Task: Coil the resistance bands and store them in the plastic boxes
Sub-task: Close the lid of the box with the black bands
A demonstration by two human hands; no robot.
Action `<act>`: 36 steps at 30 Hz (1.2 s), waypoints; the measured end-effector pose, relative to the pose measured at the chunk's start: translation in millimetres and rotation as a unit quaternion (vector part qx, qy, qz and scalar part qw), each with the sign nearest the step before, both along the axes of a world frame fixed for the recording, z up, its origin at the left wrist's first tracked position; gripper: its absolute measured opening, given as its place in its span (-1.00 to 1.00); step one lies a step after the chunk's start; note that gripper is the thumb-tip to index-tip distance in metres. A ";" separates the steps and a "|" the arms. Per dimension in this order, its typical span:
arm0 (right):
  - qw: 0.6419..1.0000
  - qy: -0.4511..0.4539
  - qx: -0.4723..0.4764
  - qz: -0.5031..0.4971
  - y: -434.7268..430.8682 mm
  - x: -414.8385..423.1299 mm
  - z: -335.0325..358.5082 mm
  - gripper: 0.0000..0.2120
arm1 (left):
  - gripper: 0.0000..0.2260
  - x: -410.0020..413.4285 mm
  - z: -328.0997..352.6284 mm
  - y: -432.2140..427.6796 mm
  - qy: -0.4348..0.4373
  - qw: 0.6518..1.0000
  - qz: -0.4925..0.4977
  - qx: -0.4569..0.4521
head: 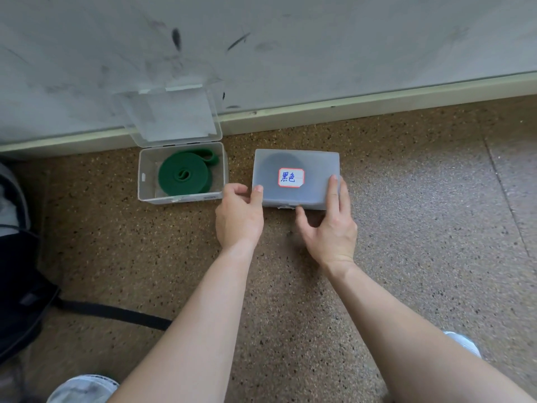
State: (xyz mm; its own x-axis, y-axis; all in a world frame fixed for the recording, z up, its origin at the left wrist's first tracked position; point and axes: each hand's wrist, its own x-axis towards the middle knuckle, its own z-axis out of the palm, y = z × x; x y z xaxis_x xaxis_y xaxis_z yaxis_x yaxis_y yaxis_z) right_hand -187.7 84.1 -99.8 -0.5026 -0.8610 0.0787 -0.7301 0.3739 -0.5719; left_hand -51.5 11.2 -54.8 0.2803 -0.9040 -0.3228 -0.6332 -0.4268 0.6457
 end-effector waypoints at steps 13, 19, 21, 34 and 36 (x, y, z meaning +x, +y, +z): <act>0.874 -0.334 0.109 -0.336 -15.4 7.2 27.0 -0.27 | -0.68 -9.8 11.9 1.4 0.274 0.931 0.159 0.182; 0.755 -0.564 0.054 -0.330 -47.8 15.2 36.7 -0.69 | -0.77 -16.5 15.6 -4.6 0.346 0.909 0.179 0.144; 0.765 -0.561 0.049 -0.312 -61.6 9.9 37.9 -0.67 | -0.75 -17.9 16.2 -12.4 0.354 0.909 0.176 0.135; 0.793 -0.559 0.135 -0.204 -91.1 14.6 54.6 -0.60 | -0.66 14.6 30.7 -62.9 0.278 0.946 0.114 0.120; 0.800 -0.558 0.158 -0.155 -88.2 26.2 60.7 -0.69 | -0.73 37.3 39.4 -63.8 0.241 0.959 0.111 0.094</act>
